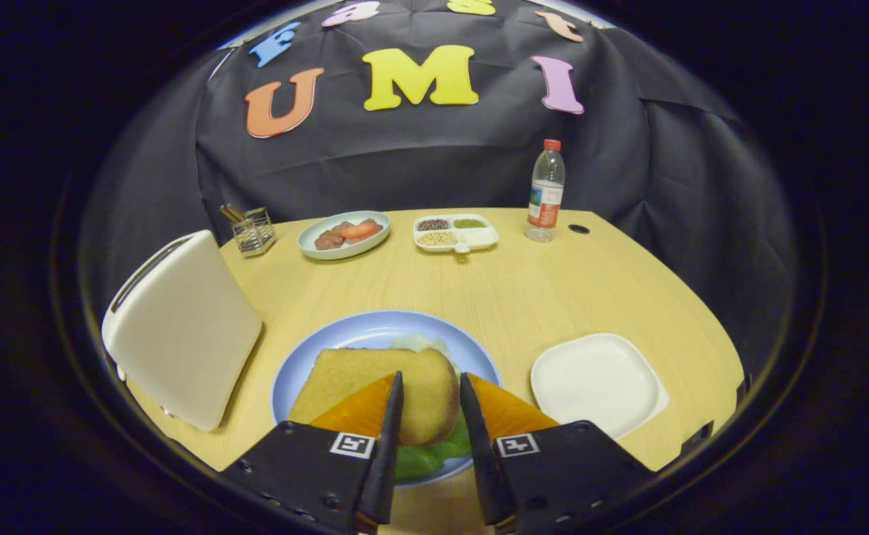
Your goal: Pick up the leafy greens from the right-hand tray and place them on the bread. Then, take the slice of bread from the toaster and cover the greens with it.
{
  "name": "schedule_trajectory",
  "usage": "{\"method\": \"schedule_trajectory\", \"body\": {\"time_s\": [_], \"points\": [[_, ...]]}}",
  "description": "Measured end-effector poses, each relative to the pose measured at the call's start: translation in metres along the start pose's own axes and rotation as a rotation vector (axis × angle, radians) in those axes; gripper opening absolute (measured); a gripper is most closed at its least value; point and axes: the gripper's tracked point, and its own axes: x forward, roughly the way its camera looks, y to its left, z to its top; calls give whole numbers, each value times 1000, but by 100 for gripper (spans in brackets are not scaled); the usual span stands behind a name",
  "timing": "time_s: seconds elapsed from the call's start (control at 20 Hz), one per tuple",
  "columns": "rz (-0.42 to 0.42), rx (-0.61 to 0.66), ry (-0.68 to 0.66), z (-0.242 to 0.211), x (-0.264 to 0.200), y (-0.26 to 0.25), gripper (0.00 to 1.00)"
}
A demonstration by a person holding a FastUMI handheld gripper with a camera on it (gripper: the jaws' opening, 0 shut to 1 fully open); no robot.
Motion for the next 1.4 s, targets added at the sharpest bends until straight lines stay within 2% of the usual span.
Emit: {"method": "schedule_trajectory", "body": {"time_s": [0.1, 0.25, 0.3, 0.35, 0.55, 0.8, 0.95, 1.15, 1.4], "points": [[-22, -10, 4, 1, -11, -3, 46], [-3, 2, -71, 22, -37, 1, 91], [-2, 17, -100, 31, -49, 1, 91], [-5, 31, -124, 37, -63, -1, 98], [-2, 56, -253, 70, -119, 0, 96], [-19, 13, -368, 95, -178, -5, 96], [-48, -22, -388, 94, -197, -9, 96], [4, -45, -430, 88, -219, 7, 96], [1, -68, -491, 90, -240, 8, 97]]}}
